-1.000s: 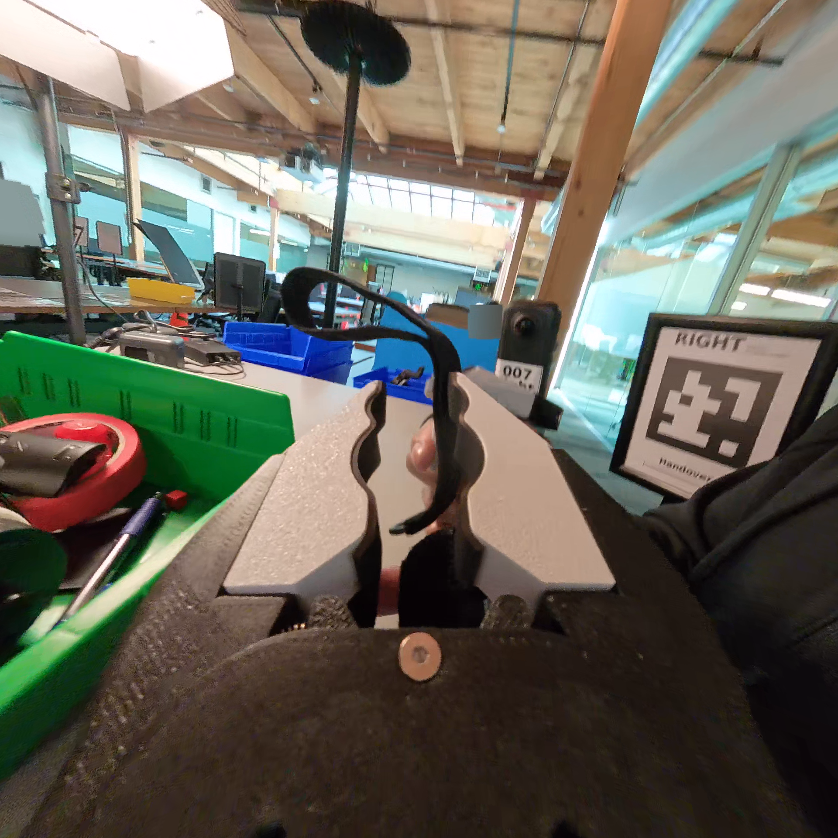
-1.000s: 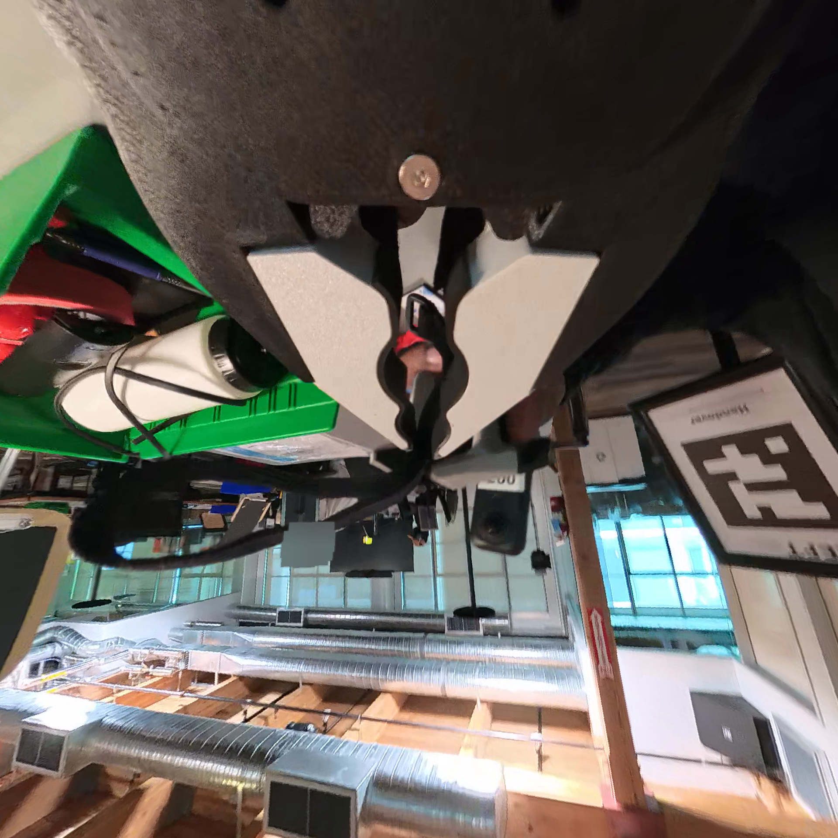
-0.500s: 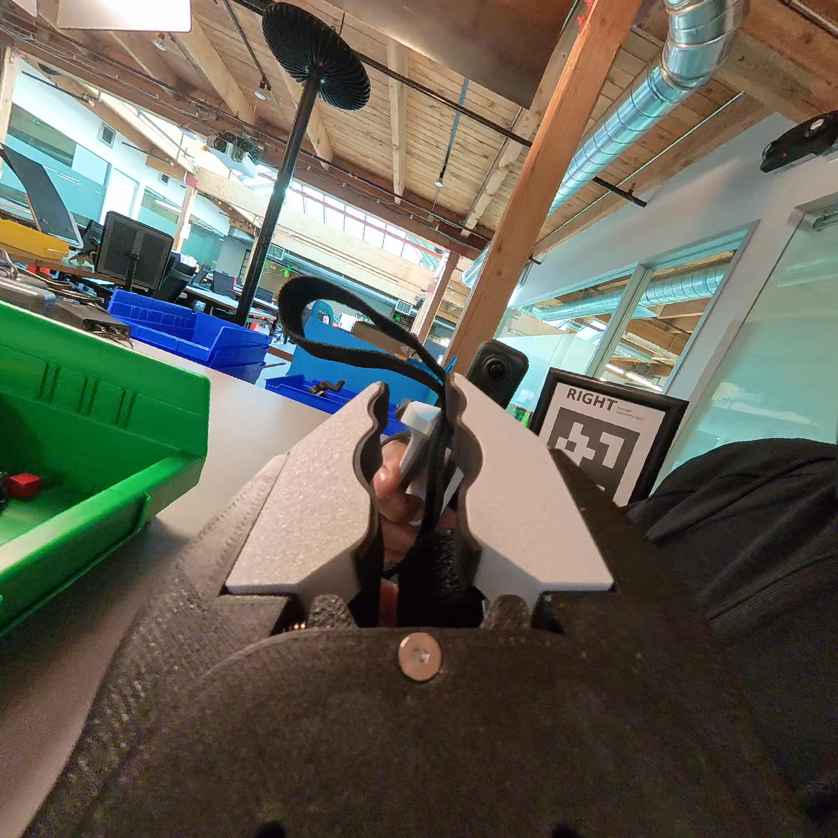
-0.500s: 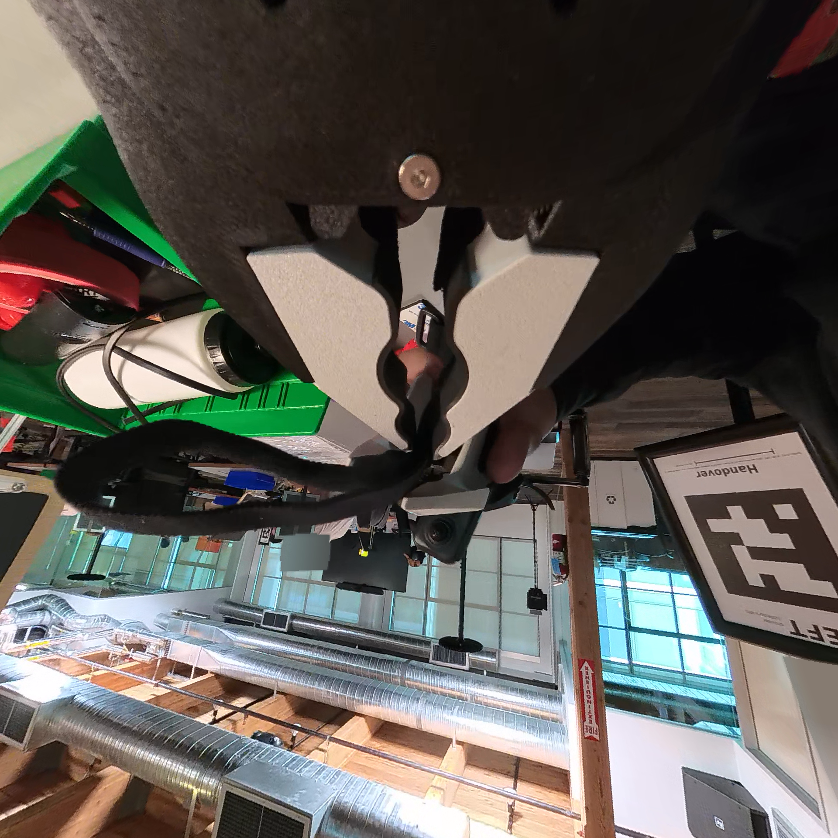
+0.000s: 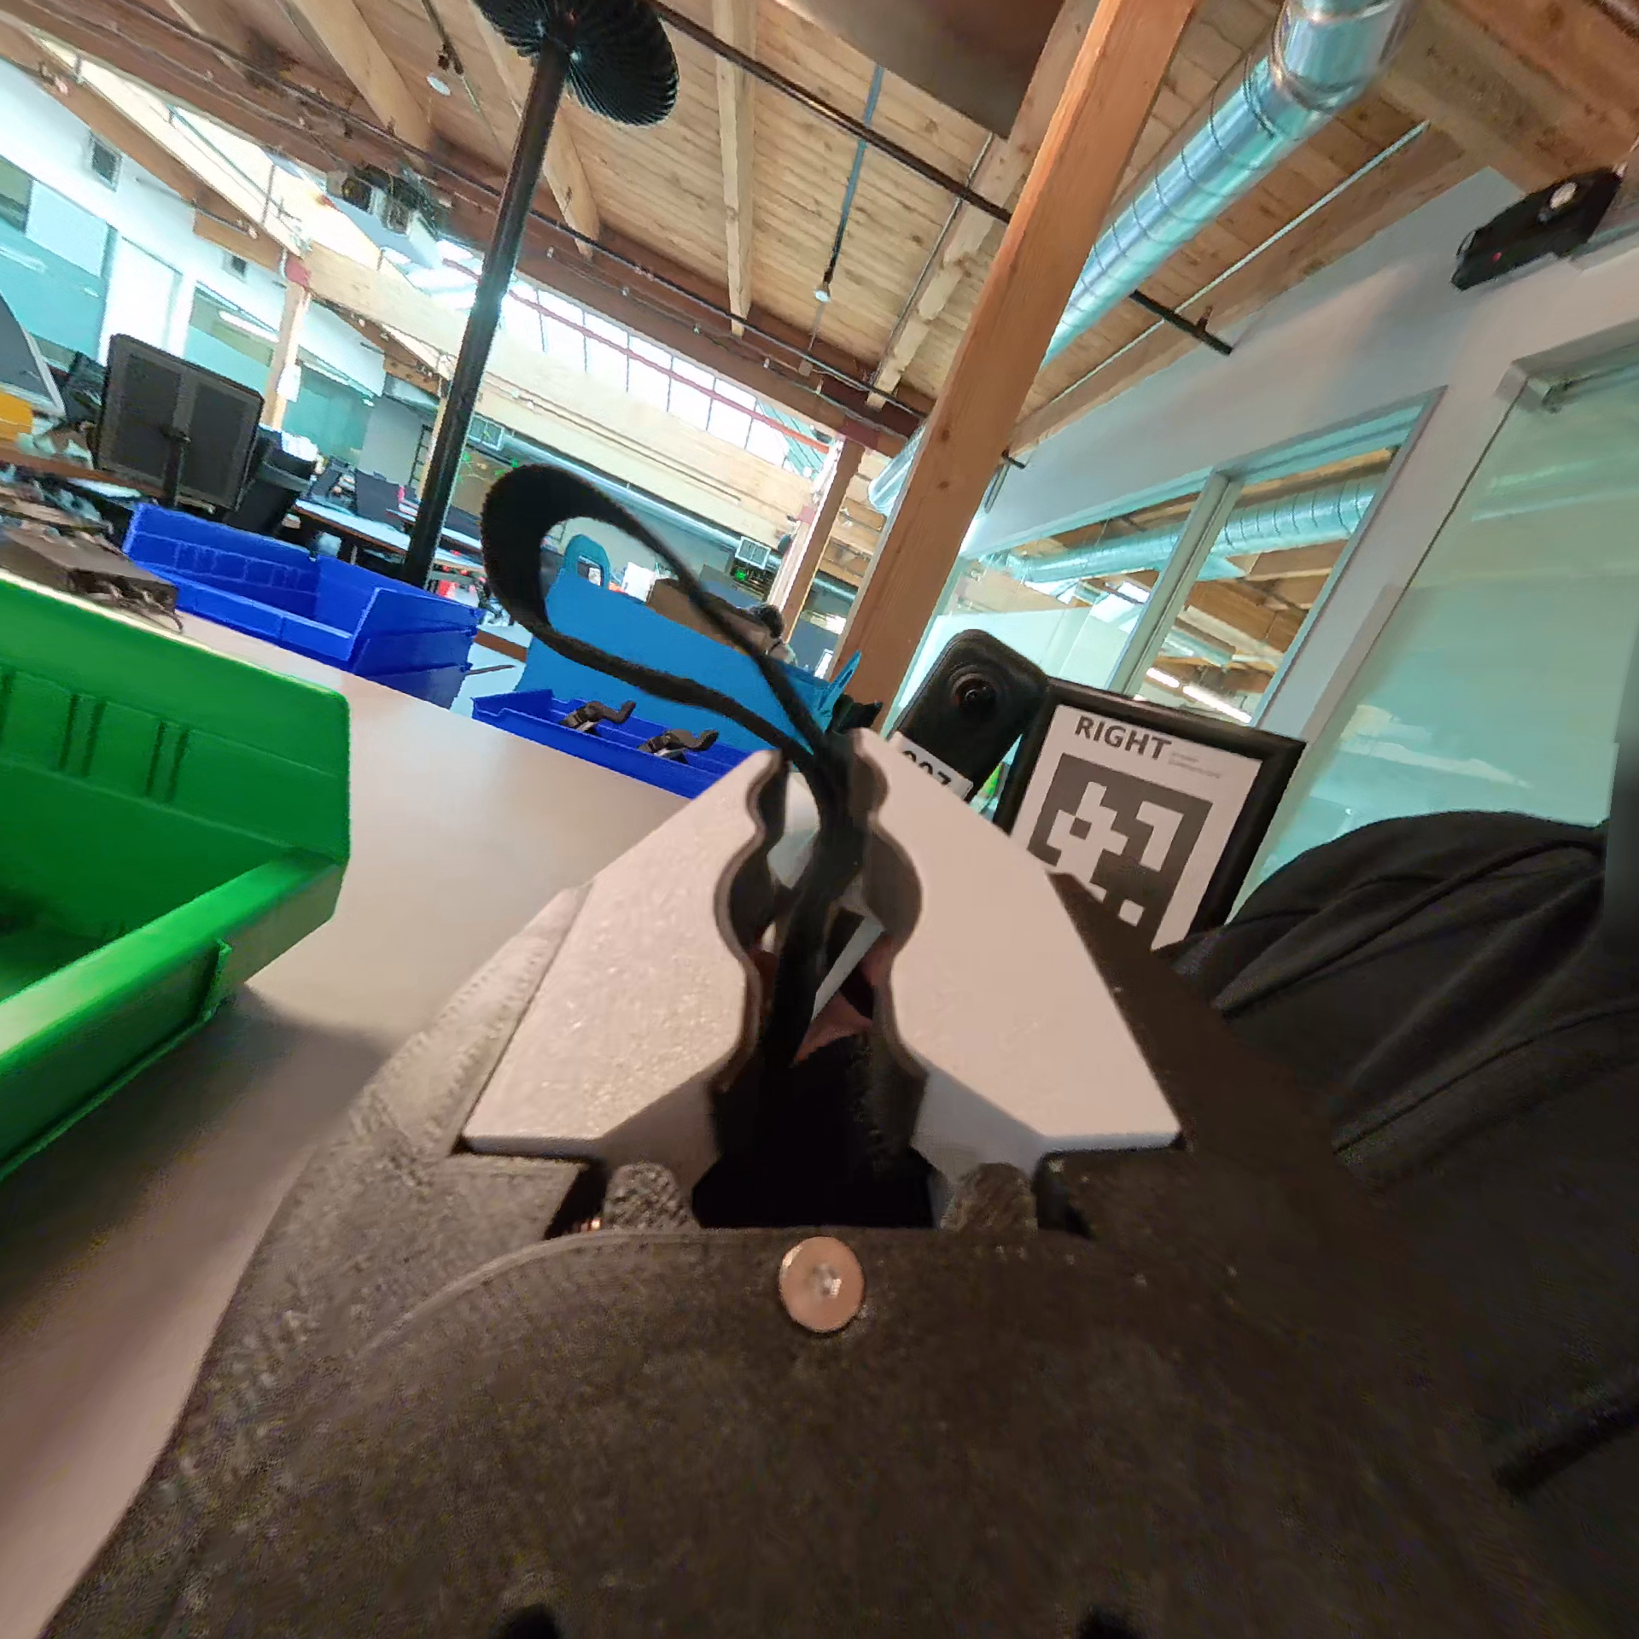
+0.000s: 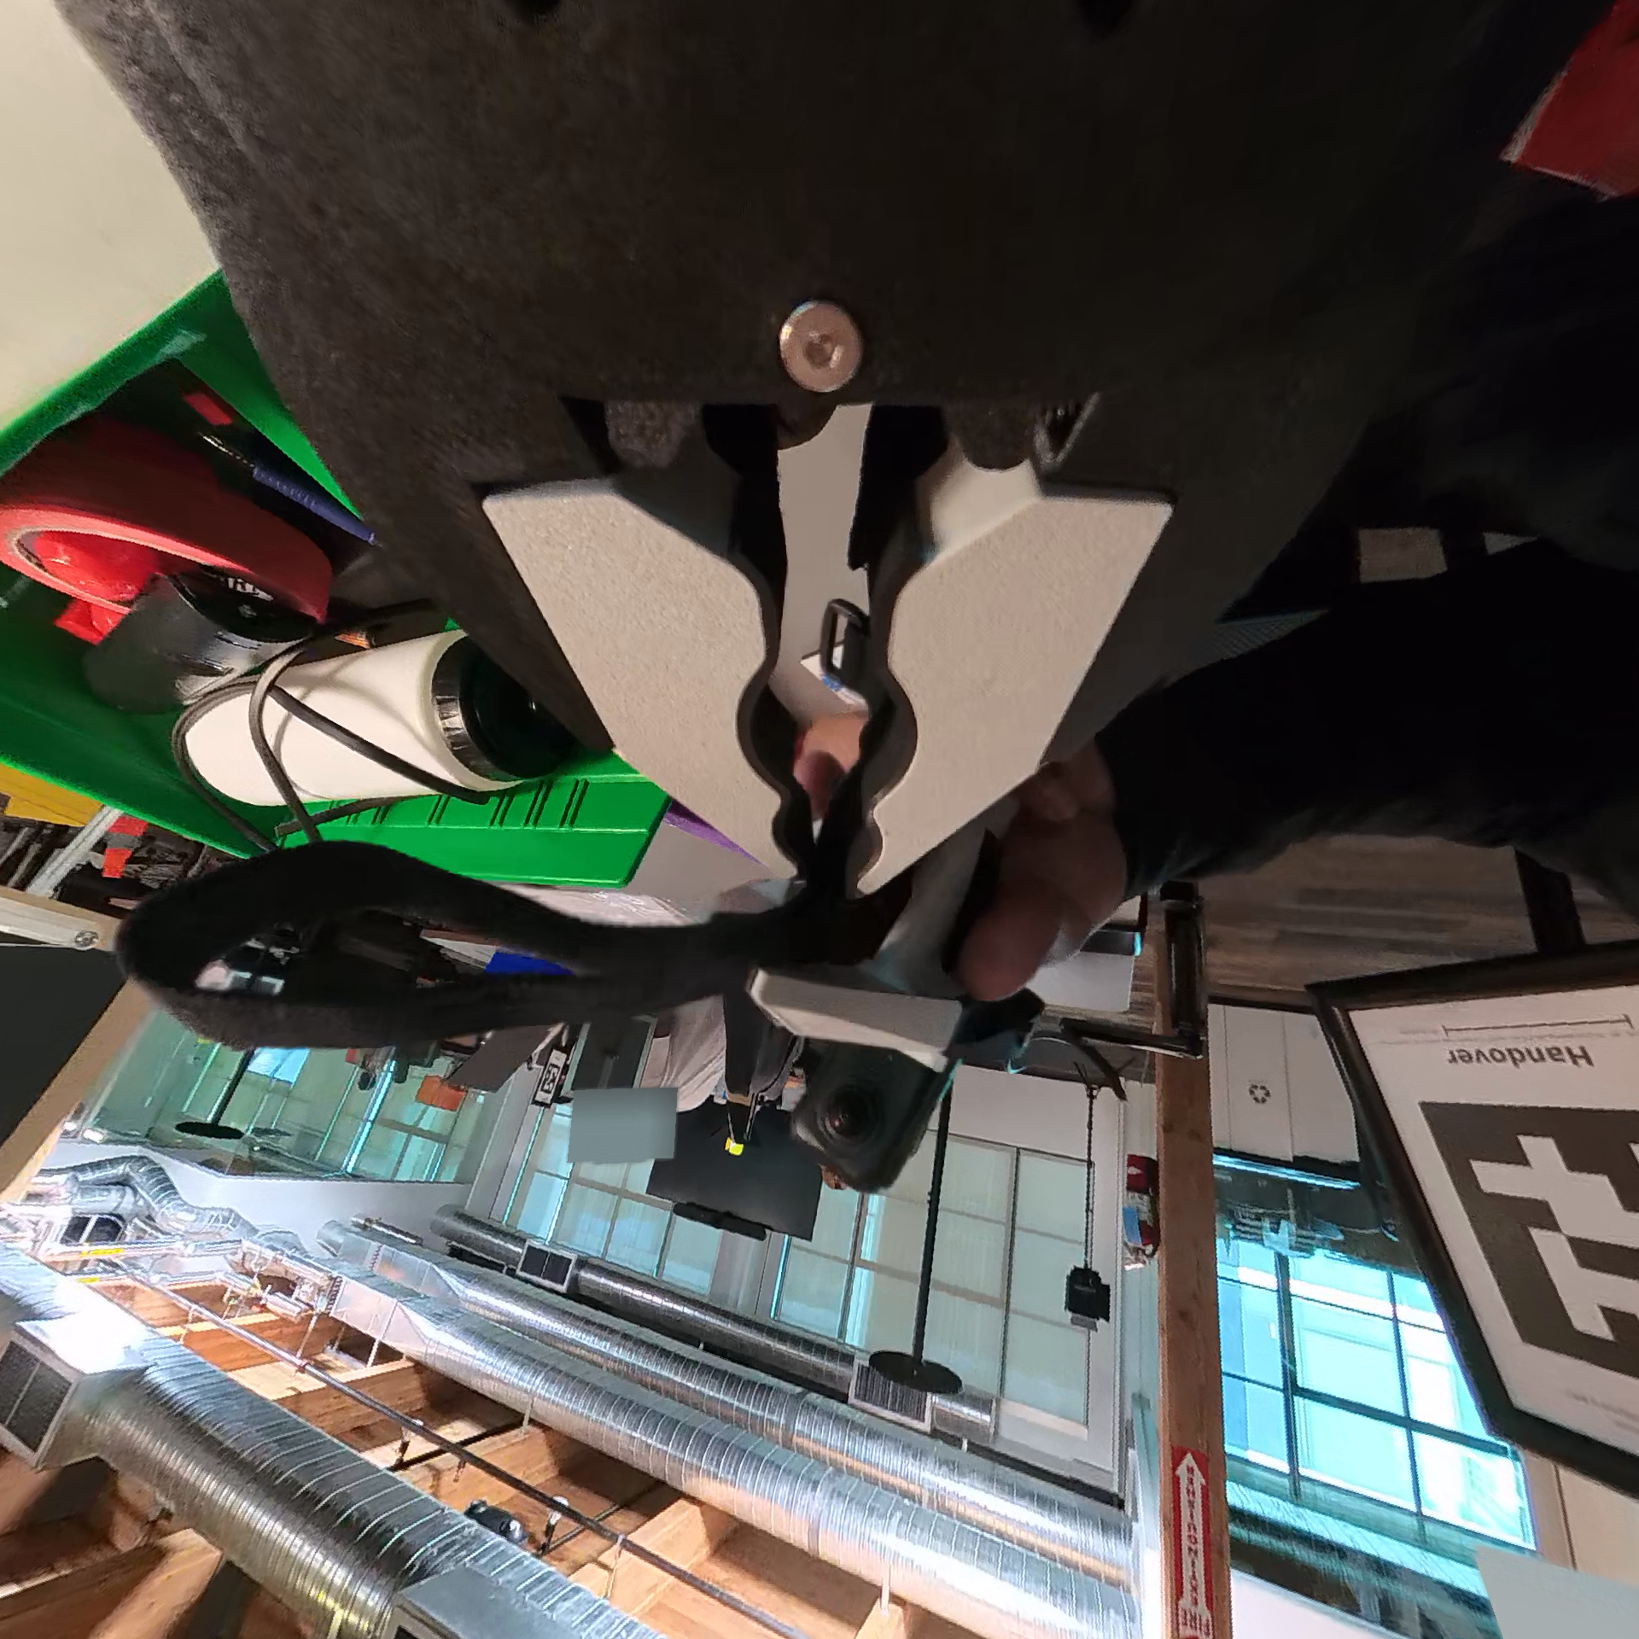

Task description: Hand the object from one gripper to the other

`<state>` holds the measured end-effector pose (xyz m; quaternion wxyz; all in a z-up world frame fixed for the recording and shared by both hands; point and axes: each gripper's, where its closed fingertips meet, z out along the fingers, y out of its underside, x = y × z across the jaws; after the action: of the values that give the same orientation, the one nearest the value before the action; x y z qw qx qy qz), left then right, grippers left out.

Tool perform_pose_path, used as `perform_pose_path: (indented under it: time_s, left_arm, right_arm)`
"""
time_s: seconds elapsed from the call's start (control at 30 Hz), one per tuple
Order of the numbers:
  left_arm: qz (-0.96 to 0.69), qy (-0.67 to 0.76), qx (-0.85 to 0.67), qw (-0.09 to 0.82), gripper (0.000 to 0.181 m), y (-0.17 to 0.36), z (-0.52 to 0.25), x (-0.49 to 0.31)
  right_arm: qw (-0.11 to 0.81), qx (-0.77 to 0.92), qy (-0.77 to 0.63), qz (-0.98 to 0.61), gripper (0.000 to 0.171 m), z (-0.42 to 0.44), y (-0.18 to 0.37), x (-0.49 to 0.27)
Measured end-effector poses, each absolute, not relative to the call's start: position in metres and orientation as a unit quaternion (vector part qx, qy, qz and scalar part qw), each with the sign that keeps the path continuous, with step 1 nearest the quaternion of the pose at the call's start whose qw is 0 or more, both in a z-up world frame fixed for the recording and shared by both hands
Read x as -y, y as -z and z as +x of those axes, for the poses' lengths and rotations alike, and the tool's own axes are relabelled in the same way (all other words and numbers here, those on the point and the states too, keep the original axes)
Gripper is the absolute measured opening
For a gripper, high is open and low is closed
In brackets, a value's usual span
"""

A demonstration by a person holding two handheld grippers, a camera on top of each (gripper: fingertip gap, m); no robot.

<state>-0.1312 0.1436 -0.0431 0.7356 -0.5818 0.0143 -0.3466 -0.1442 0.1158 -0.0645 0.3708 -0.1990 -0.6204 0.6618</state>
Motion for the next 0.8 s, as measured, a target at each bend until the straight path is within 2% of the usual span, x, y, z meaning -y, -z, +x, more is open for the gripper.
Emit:
perform_pose_path:
  time_s: [0.13,0.23,0.43,0.6,0.67,0.73,0.8]
  left_arm:
    - [-0.571,0.316,-0.029,0.757,0.009,0.038,-0.133,-0.140]
    - [-0.567,0.291,-0.030,0.770,0.007,0.035,-0.136,-0.139]
    - [-0.579,0.266,-0.047,0.769,0.006,0.039,-0.131,-0.141]
    - [-0.596,0.256,-0.063,0.759,0.007,0.045,-0.124,-0.144]
    - [-0.602,0.255,-0.068,0.754,0.007,0.047,-0.121,-0.146]
    - [-0.606,0.250,-0.073,0.751,0.007,0.049,-0.120,-0.147]
    - [-0.609,0.251,-0.070,0.749,0.007,0.050,-0.120,-0.148]
  right_arm:
    - [0.340,0.611,-0.684,-0.207,0.010,-0.143,0.061,-0.117]
    - [0.288,0.577,-0.733,-0.217,0.023,-0.138,0.050,-0.122]
    - [0.204,0.517,-0.794,-0.246,0.034,-0.136,0.036,-0.137]
    - [0.191,0.498,-0.809,-0.248,0.031,-0.135,0.032,-0.141]
    - [0.188,0.489,-0.814,-0.250,0.024,-0.135,0.030,-0.144]
    - [0.193,0.485,-0.815,-0.250,0.008,-0.135,0.029,-0.146]
    - [0.206,0.488,-0.810,-0.251,0.007,-0.136,0.030,-0.147]
